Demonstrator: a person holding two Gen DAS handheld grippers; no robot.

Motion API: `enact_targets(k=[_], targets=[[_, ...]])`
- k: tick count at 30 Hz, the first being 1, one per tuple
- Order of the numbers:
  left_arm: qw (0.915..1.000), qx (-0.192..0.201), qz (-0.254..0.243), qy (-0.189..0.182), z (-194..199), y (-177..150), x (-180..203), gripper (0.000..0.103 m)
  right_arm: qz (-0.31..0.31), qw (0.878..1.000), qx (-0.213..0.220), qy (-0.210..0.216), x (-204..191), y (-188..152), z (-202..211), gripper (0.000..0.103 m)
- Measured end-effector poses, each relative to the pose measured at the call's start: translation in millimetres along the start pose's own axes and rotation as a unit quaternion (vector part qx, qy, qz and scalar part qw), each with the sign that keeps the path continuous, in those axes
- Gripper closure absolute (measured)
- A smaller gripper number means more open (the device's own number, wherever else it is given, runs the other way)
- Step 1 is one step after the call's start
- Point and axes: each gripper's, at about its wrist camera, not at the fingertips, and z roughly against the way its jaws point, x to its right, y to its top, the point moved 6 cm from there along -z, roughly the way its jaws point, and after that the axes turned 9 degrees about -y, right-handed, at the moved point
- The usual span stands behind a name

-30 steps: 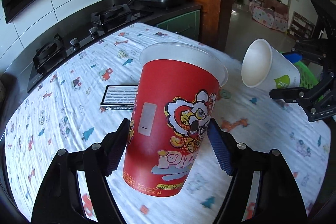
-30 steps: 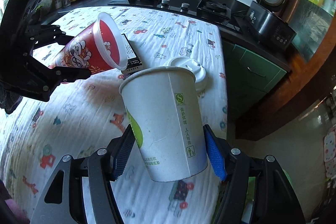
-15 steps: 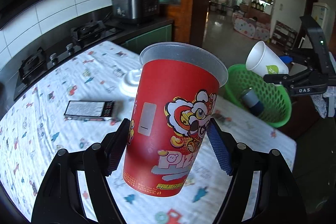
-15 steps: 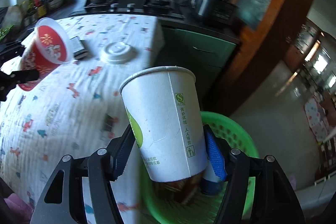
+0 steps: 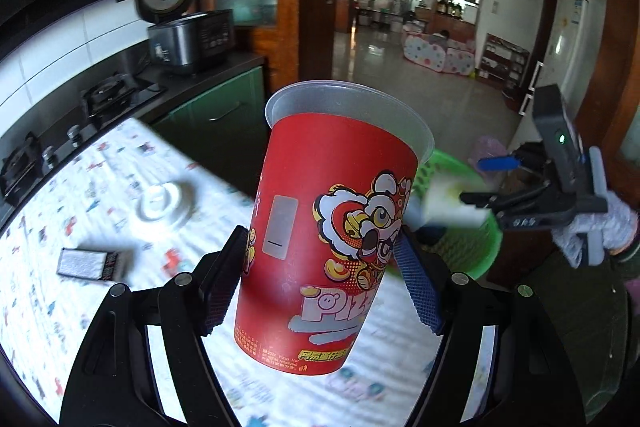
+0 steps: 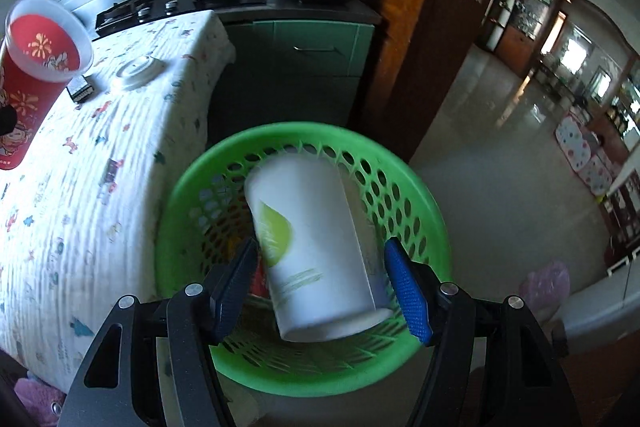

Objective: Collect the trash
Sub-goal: 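Carry both cups over the green basket and open both tools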

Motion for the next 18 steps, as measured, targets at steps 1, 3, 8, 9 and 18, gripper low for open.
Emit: enact_targets(k=[1,3,8,9,18], targets=[[1.0,-0.001,-0.002,-0.002,-4,2,4,0.031,-0.003,1.0,-0.002,0.002,2,-4,-2,0.04],[0.9999,-0.006,-0.003,-0.009,-14,6,11,0.031,-0.006,1.0,-0.006,0.002,3,-7,-7,0.04],[0.9996,-0.014,-0.003,-0.022,-38,15,25,0.031,-0.023,1.0,-0.009,0.008,14,-19,-13,0.039],[0.9996,-0.016,-0.003,-0.025,-42,16,27,0.031,-0.025,1.0,-0.007,0.009,17,-20,-12,0.039],[0.9978,-0.048,0.01,-0.046,-98,25,52,0.03,-0.039,0.999,0.02,0.008,34,-32,15,0.033]])
